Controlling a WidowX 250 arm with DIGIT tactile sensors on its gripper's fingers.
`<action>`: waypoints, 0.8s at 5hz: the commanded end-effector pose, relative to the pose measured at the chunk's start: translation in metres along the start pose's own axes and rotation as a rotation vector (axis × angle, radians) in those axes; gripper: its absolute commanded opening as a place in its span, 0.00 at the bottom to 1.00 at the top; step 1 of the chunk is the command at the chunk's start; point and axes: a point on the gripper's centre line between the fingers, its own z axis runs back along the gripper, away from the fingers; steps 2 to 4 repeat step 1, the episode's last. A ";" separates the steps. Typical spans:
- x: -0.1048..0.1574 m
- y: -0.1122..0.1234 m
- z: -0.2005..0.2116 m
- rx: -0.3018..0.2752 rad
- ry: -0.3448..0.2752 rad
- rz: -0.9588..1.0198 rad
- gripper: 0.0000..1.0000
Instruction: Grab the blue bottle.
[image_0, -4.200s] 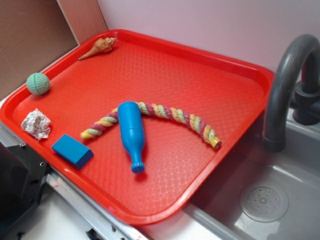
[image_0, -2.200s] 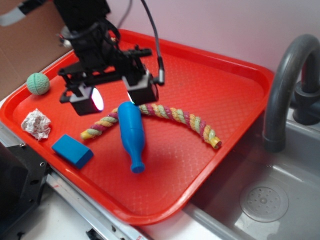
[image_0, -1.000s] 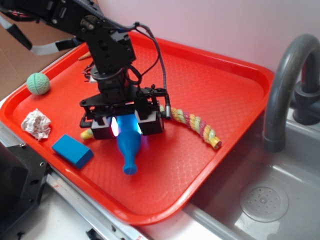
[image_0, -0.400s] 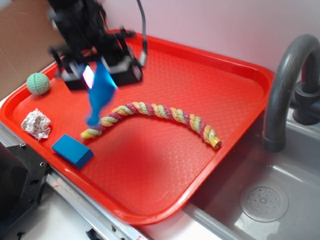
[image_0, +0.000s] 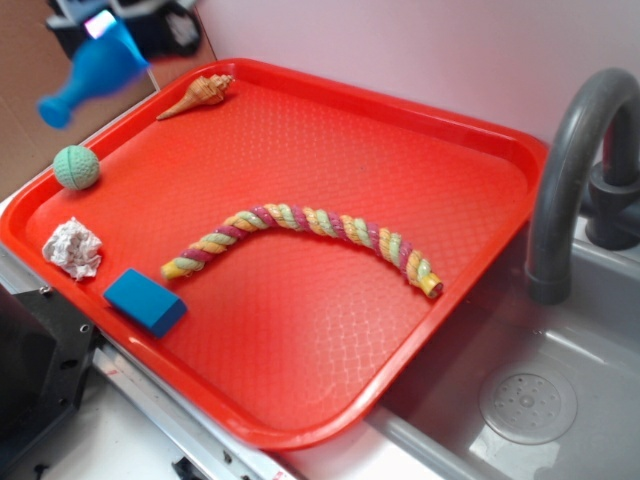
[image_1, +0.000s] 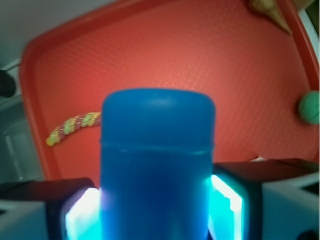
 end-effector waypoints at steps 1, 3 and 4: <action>0.013 0.005 0.014 0.045 -0.102 -0.024 0.00; 0.013 0.005 0.014 0.045 -0.102 -0.024 0.00; 0.013 0.005 0.014 0.045 -0.102 -0.024 0.00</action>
